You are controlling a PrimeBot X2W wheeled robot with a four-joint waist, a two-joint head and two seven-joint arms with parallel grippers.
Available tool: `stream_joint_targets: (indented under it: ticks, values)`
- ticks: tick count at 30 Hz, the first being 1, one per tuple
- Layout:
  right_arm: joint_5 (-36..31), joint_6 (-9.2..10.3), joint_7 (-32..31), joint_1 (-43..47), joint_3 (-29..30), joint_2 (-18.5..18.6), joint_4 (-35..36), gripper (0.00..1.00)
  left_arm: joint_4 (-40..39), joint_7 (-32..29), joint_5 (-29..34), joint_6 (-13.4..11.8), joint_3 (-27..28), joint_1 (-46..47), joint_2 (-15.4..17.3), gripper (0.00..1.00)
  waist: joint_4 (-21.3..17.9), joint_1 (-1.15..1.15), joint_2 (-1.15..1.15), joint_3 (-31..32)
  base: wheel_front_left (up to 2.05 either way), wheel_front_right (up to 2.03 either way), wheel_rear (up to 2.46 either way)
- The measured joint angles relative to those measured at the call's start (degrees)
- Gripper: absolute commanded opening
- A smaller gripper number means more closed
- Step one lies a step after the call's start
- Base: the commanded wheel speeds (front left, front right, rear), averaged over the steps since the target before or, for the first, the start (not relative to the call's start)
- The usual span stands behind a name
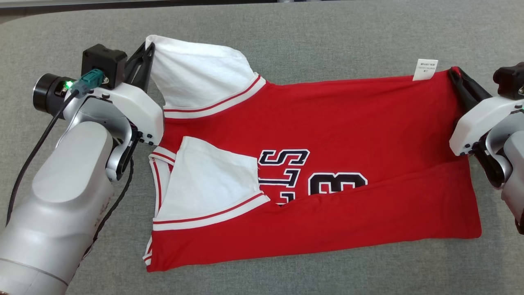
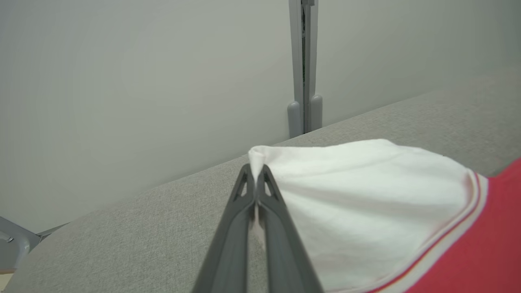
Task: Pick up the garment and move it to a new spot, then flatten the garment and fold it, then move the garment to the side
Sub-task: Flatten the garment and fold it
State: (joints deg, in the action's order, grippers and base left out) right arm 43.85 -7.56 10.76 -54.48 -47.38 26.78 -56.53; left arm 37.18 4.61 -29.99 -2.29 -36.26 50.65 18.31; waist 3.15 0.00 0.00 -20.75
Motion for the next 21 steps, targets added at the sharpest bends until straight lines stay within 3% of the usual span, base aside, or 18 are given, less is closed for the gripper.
stream_joint_targets:
  ticks: [10, 17, 21]
  values:
    - [-0.4, 0.01, 4.1, 4.8, 2.2, -0.5, 2.5, 0.0, -2.9, 2.6, 0.4, 0.2, -1.6, -5.8, 2.3, 0.0, 0.1, 0.0, 0.0, 3.1, 0.0, 0.0, 0.0]
    - [-3.2, 0.01, 4.2, 14.2, 9.6, 0.8, 10.1, 0.0, -14.2, 0.6, 0.5, -2.2, -2.3, -14.3, 6.9, 0.0, 0.5, 0.0, 0.0, 6.8, 0.0, 0.0, 0.0]
    - [-4.2, 0.01, 4.2, 20.5, 12.7, 1.0, 12.9, 0.0, -24.4, -3.5, 1.4, -4.1, -4.2, -20.8, 11.9, 0.0, 1.1, 0.0, 0.0, 9.0, 0.0, 0.0, 0.0]
